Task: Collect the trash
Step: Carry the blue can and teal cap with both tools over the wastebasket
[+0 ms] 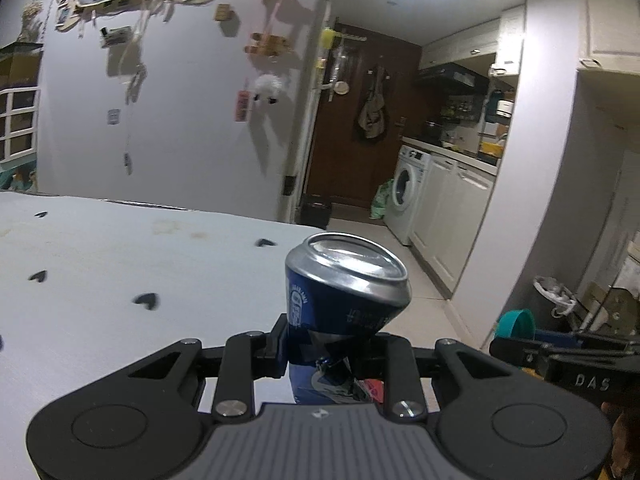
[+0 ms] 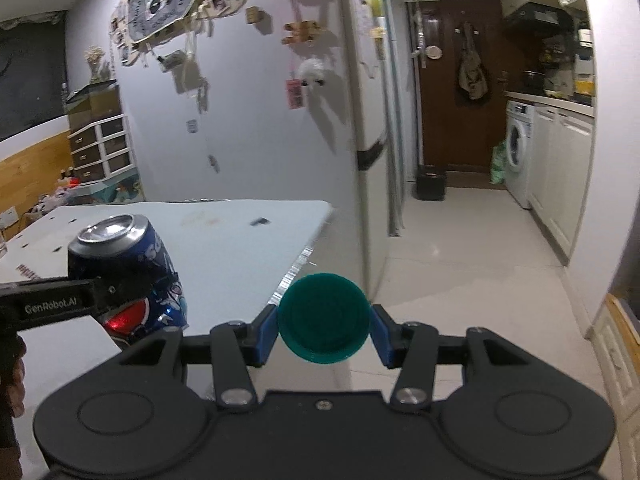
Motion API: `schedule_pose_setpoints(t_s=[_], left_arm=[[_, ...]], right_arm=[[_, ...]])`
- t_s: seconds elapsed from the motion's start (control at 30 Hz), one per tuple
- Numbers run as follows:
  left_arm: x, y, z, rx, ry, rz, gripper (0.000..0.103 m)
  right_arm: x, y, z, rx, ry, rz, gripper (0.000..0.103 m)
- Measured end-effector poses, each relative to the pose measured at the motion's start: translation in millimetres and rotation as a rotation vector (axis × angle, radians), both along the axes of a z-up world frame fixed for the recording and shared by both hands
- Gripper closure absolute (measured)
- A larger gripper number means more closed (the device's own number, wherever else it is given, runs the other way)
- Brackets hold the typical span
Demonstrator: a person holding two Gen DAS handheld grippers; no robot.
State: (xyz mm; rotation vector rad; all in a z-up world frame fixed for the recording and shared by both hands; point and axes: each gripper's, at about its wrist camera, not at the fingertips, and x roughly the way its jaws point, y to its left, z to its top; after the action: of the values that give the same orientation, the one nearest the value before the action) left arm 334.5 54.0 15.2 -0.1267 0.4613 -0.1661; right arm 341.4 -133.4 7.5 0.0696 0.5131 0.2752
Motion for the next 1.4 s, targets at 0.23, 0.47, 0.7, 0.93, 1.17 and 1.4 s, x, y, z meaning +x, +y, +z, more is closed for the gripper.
schedule_pose_setpoints(t_s=[0.23,0.47,0.7,0.93,1.17,1.4], left_arm=[[-13,-53,-5,0.012,-0.005,-0.057,0.074],[-15,-110,-25,0.040,0.048,-0.130,0.074],[-8,-160,-60,0.078,0.133,-0.193,0.074],[4,-193,-108,0.122,0.251,-0.240,0.074],[17,-211,-164,0.164,0.382,-0.265,0.074],[25,-213,-210,0.214,0.488,-0.276,0.074]], right_arm=[[-27,-57,-16,0.012,0.019,-0.066,0.053],[-45,-103,-32,0.013,0.043,-0.113,0.053],[-56,-140,-62,0.002,0.101,-0.152,0.053],[-54,-158,-109,-0.037,0.215,-0.146,0.053],[-51,-164,-165,-0.079,0.356,-0.123,0.053],[-46,-148,-211,-0.151,0.466,-0.055,0.053]])
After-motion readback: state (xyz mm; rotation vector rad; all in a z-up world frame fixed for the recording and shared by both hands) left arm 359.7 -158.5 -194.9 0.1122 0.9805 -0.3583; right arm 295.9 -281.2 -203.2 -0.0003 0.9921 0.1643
